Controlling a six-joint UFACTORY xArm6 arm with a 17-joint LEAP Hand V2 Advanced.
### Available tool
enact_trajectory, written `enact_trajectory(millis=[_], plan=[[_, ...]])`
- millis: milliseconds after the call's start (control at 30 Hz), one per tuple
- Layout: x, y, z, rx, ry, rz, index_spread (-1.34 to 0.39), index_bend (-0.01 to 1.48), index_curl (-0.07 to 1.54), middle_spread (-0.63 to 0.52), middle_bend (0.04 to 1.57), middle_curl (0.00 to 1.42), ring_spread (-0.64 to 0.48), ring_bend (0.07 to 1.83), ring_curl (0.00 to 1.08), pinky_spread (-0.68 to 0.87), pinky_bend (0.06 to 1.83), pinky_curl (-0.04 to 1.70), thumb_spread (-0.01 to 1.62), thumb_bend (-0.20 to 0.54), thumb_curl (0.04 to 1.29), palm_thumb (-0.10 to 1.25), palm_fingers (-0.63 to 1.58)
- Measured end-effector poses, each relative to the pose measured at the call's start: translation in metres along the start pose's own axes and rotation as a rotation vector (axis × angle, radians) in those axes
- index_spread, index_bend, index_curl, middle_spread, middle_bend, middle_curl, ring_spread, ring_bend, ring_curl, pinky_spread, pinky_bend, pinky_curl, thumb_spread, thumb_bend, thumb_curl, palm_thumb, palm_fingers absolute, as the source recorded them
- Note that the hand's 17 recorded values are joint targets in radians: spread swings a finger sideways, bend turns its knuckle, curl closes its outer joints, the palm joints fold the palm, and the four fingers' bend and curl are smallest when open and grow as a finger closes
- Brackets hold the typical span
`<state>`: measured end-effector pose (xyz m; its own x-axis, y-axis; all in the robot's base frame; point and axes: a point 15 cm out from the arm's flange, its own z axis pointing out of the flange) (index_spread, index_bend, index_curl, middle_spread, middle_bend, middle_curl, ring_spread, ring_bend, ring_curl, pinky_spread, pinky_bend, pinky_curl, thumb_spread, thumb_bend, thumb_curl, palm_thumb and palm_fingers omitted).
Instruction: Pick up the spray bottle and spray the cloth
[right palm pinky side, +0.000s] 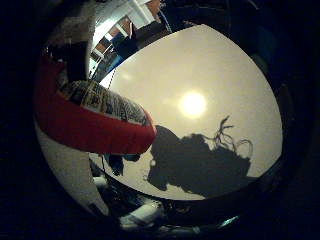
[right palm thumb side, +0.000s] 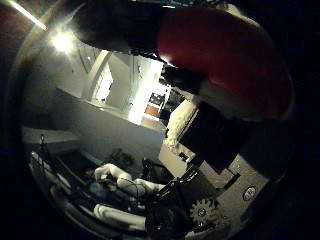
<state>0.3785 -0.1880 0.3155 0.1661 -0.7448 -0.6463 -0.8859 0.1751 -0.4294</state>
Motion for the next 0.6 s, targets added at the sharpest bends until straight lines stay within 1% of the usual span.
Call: enact_trajectory(millis=[167, 333, 500, 600], plan=[[-0.020, 0.001, 0.008, -0.131, 0.074, -0.073, -0.16, 1.22, 0.71, -0.07, 1.38, 0.63, -0.16, 1.47, 0.61, -0.19, 1.11, 1.04, 1.11, -0.012, 0.54, 1.07, 1.19], [-0.032, -0.004, 0.016, -0.237, 0.191, -0.143, -0.16, 1.22, 0.70, -0.07, 1.38, 0.63, -0.16, 1.48, 0.61, -0.20, 1.10, 1.06, 1.11, -0.012, 0.55, 1.07, 1.19], [-0.040, -0.006, 0.023, -0.362, 0.346, -0.217, -0.16, 1.22, 0.71, -0.07, 1.38, 0.63, -0.16, 1.48, 0.61, -0.20, 1.09, 1.08, 1.11, -0.012, 0.55, 1.07, 1.19], [-0.044, -0.006, 0.027, -0.438, 0.449, -0.239, -0.16, 1.22, 0.71, -0.07, 1.38, 0.63, -0.16, 1.48, 0.61, -0.20, 1.09, 1.08, 1.11, -0.012, 0.55, 1.07, 1.19]])
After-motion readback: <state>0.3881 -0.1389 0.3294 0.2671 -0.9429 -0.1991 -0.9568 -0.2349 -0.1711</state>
